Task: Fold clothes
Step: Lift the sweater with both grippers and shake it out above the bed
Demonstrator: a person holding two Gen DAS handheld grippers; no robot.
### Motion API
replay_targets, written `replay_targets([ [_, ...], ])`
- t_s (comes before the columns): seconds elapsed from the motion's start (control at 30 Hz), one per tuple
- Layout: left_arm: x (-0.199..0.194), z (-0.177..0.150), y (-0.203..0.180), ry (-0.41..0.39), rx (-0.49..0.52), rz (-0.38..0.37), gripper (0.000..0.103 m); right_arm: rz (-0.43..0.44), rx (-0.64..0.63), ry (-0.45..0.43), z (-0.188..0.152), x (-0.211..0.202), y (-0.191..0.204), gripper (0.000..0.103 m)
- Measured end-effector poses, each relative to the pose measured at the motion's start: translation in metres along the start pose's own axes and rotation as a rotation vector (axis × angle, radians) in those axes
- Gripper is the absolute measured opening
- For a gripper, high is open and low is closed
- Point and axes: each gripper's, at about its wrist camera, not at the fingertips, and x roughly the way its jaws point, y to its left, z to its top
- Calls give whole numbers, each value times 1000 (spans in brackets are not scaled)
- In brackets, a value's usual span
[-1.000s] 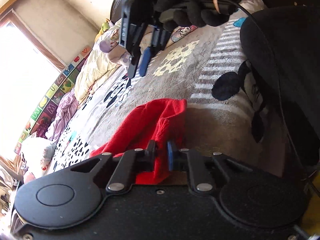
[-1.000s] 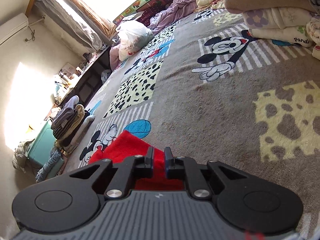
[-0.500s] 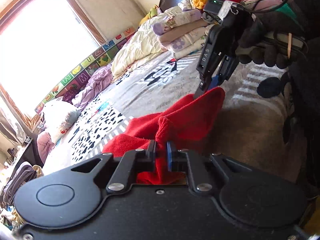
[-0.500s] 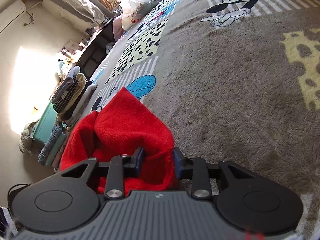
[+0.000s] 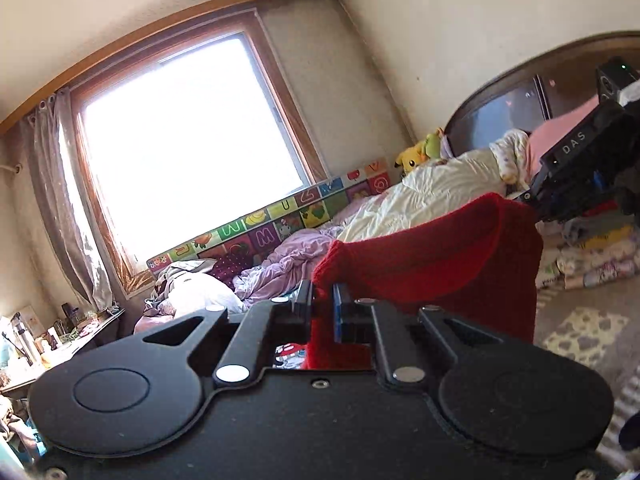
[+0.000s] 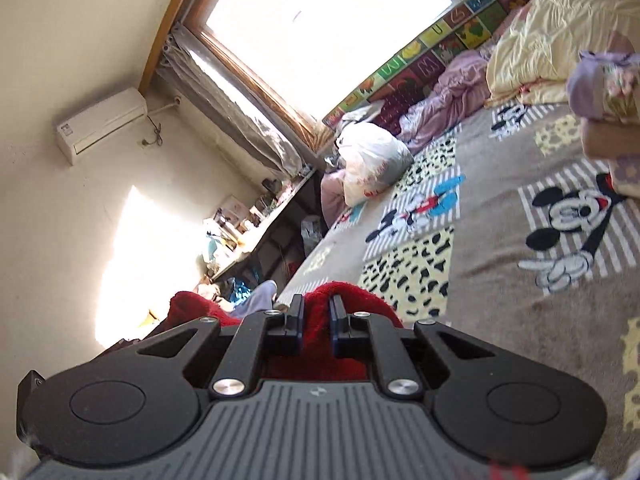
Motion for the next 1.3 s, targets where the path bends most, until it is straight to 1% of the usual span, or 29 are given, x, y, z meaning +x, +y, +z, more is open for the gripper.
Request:
replay_targets([
  [0.07, 5, 22, 16, -3, -58, -6, 8, -7, -28, -34, 32, -7, 23, 13],
  [0.13, 8, 41, 28, 0, -109, -19, 8, -12, -56, -57, 56, -12, 43, 11],
  [0.27, 13, 68, 39, 20, -152, -60, 8, -47, -118, -102, 94, -23, 73, 11],
  [0.3, 12, 72, 38, 24, -147, -73, 8, -56, -126, -115, 102, -26, 78, 11],
  [0.37, 7, 77, 31, 29, -106, -103, 8, -66, -128, -129, 110, -33, 79, 11],
  [0.47, -8, 77, 27, 27, -85, -163, 8, -77, -129, -125, 111, -43, 73, 11],
  [0.6, -23, 76, 27, 10, -46, -192, 8, -55, -76, -91, 100, -52, 56, 11],
  [0.7, -21, 73, 31, 20, -18, -192, 8, -47, -47, -65, 89, -47, 49, 10],
  [0.77, -11, 69, 35, 43, -6, -186, 8, -44, -32, -49, 83, -40, 43, 10],
  [0.9, 16, 49, 40, 109, 3, -179, 8, -63, -2, -16, 74, -12, 30, 10],
  [1.0, 50, 30, 45, 171, -2, -161, 8, -88, 25, 4, 67, 15, 15, 10],
  [1.07, 75, 21, 43, 207, 0, -129, 8, -104, 44, 17, 63, 33, 5, 10],
  [1.13, 98, 20, 39, 208, 46, -67, 8, -103, 89, -7, 66, 54, -7, 10],
  [1.23, 119, 28, 42, 128, 75, -16, 8, -119, 77, -99, 80, 75, -10, 10],
  [1.3, 124, 31, 45, 97, 86, -8, 8, -135, 77, -93, 63, 76, -25, 10],
])
